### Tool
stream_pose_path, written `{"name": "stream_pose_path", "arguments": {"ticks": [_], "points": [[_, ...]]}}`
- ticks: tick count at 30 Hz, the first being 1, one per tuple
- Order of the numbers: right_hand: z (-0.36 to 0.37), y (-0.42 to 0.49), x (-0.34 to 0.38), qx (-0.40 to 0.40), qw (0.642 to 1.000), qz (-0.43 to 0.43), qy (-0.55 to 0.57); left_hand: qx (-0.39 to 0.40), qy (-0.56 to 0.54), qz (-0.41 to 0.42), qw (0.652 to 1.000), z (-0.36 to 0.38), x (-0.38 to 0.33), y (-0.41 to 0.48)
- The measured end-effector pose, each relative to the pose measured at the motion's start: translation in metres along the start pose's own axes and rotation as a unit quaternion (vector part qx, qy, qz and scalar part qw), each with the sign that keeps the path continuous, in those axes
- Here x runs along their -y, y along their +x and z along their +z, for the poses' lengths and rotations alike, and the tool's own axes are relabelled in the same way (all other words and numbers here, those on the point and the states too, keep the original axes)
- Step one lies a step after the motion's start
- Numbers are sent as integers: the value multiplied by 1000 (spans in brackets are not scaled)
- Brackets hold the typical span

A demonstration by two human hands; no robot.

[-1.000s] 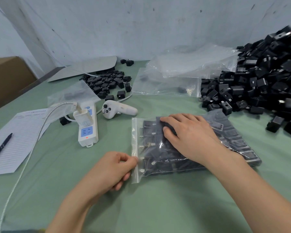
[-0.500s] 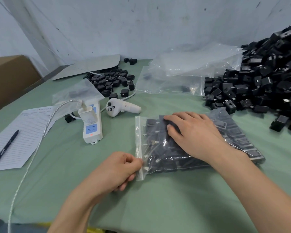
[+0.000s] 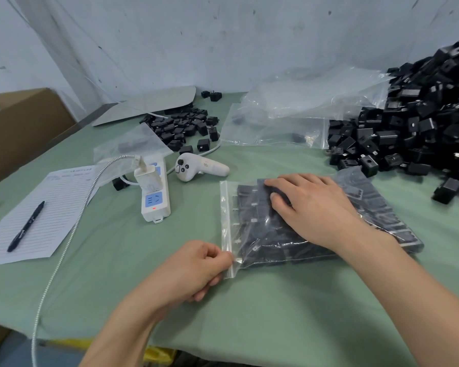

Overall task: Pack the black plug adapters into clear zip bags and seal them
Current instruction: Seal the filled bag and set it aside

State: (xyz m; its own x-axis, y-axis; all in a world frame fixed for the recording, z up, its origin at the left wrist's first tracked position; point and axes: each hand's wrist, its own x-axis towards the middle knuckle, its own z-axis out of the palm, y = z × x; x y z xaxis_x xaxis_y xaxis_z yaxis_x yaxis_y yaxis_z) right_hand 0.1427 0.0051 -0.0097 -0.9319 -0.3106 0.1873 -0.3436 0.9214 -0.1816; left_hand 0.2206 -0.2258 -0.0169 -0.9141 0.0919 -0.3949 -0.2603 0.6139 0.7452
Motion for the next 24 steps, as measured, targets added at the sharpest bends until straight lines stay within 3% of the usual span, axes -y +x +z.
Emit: {"name": "stream_pose_path", "arguments": {"ticks": [24], "points": [[-2, 0, 2, 10, 1000, 4, 5, 30, 23, 25, 999, 7, 2, -18]]}}
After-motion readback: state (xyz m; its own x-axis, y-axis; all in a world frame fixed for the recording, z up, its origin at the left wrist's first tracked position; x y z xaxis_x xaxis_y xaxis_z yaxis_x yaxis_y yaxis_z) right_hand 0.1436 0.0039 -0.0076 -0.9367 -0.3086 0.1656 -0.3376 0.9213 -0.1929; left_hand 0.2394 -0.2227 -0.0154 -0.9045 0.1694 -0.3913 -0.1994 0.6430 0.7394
